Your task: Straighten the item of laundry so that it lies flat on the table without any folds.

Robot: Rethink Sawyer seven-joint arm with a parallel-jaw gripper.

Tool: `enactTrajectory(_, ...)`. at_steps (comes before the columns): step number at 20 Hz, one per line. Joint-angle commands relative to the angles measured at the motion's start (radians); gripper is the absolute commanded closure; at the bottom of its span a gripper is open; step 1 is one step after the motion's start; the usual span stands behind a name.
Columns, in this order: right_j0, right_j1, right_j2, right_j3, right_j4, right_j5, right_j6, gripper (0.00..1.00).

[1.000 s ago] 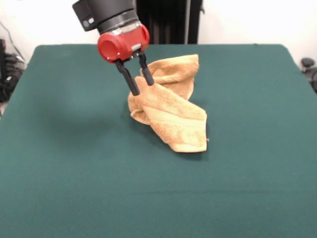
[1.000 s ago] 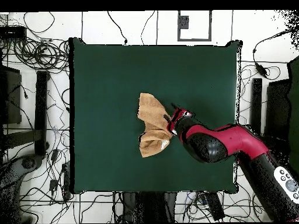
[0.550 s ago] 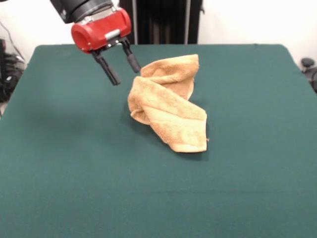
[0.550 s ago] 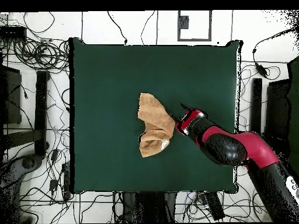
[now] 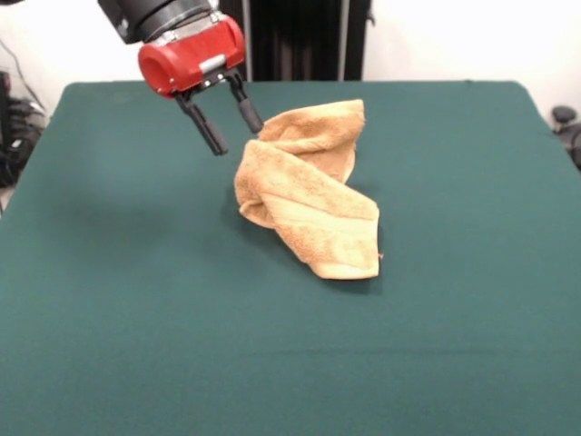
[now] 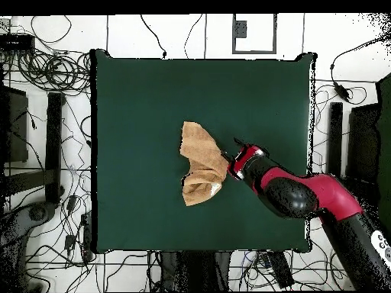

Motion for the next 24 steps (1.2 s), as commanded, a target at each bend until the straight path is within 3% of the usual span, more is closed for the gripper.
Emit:
enactTrajectory(1,0.232,-0.187,-0.177,0.087,-0.165,-0.209,0.304,0.0)
enactTrajectory(7,0.459,-0.308,-0.431,0.077,-0.183,-0.4,0.469,0.0)
enactTrajectory(12,0.567,-0.298,-0.582,0.034,-0.141,-0.508,0.436,0.0)
enactTrajectory(19,0.664,-0.278,-0.708,-0.004,-0.093,-0.591,0.412,0.0)
enactTrajectory(24,0.496,-0.161,-0.516,0.01,-0.107,-0.516,0.328,0.0)
